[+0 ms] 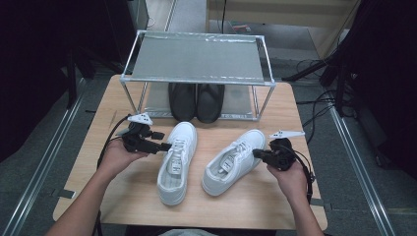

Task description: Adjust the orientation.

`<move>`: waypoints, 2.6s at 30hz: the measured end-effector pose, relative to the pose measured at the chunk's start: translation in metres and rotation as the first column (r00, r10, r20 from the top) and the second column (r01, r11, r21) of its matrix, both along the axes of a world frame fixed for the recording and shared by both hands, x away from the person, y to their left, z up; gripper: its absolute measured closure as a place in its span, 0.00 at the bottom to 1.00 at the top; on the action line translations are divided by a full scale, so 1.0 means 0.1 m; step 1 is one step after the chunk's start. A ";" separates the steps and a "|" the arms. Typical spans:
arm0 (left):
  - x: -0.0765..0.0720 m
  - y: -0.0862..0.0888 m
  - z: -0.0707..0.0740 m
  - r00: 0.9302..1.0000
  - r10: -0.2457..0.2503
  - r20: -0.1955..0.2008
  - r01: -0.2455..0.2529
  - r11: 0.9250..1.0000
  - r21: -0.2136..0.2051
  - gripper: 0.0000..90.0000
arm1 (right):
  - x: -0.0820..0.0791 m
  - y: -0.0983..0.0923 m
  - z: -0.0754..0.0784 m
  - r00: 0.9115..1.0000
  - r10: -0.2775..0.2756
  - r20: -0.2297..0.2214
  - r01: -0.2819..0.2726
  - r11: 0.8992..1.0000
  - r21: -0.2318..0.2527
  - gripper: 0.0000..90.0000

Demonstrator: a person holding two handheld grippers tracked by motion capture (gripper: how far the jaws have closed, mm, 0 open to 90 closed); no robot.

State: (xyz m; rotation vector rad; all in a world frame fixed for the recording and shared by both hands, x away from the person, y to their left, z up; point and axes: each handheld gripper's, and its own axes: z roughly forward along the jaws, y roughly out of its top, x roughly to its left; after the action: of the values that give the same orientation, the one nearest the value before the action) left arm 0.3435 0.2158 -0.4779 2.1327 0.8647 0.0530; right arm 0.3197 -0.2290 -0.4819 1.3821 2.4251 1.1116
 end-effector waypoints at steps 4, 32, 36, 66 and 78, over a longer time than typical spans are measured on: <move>-0.01 0.01 0.00 1.000 0.000 -0.001 0.000 1.000 0.008 0.42 | 0.02 0.01 0.00 1.000 0.005 0.002 -0.005 1.000 0.004 1.00; -0.22 0.19 -0.07 0.999 0.044 -0.011 -0.044 0.999 0.023 0.42 | 0.23 0.38 -0.02 0.993 0.111 0.030 -0.110 0.994 -0.012 1.00; -0.24 0.16 -0.09 0.999 0.033 -0.013 -0.033 0.999 0.035 0.42 | 0.24 0.45 -0.02 0.991 0.129 0.028 -0.128 0.992 -0.007 1.00; -0.25 0.03 -0.17 0.994 0.002 -0.108 0.005 0.998 0.063 0.88 | 0.21 0.93 -0.07 0.974 0.216 0.066 -0.217 0.976 0.006 1.00; -0.27 -0.07 -0.19 0.992 -0.012 -0.124 0.017 0.999 0.045 0.97 | 0.24 0.91 -0.08 0.974 0.219 0.053 -0.220 0.975 0.017 1.00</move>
State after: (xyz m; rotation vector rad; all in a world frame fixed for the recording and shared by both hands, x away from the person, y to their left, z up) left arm 0.3162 0.2093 -0.4964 2.2036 0.9278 -0.0683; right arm 0.3442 -0.1379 -0.4894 1.0966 2.5846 1.2093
